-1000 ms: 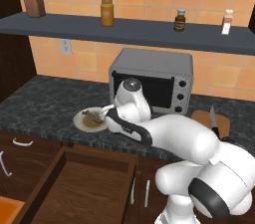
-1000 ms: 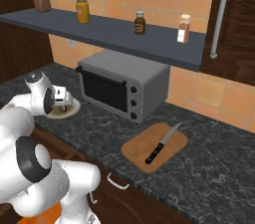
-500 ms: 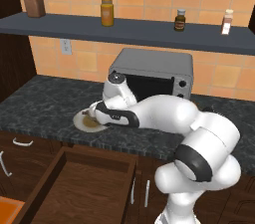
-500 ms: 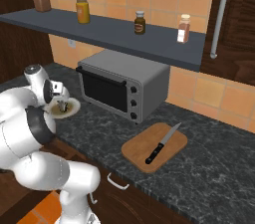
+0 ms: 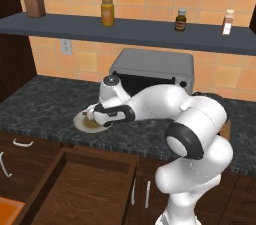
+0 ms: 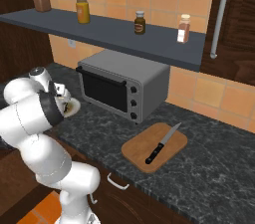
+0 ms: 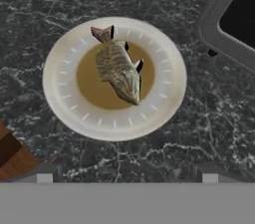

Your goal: Pick up the knife from the drawer and place it on the cutting board. Then place the meat from the plate to the cutting board.

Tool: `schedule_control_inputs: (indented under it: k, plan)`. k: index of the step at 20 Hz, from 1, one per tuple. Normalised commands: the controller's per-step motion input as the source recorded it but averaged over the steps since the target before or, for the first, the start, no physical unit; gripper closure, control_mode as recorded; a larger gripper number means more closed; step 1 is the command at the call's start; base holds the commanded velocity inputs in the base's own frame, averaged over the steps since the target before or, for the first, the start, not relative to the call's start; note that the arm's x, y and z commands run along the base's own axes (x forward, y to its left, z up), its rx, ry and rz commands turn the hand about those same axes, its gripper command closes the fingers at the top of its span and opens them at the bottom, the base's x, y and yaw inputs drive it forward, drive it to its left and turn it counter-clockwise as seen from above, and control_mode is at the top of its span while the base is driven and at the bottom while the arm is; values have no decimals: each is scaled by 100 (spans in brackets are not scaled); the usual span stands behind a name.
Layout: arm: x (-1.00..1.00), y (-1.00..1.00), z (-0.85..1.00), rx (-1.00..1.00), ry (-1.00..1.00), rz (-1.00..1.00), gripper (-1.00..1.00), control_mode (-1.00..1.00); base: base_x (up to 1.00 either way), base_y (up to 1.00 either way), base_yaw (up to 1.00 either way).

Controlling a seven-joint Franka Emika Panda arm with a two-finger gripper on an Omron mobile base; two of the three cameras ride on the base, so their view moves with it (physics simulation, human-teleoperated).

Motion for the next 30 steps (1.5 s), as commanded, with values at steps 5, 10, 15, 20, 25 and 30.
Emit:
schedule_control_inputs:
  k: [5, 10, 15, 20, 25, 30]
  plan:
    - [40, 2, -34, 0, 5, 0, -100, -100, 0, 0, 0]
    - [25, 17, -13, 0, 1, 0, -100, -100, 0, 0, 0]
    - [23, 17, -7, 0, 0, -1, -100, -100, 0, 0, 0]
    - [33, 2, -12, -1, 0, -2, -100, -100, 0, 0, 0]
    - [29, 3, -35, -4, 0, -1, -100, -100, 0, 0, 0]
    - [6, 10, -30, -3, 0, -1, -100, -100, 0, 0, 0]
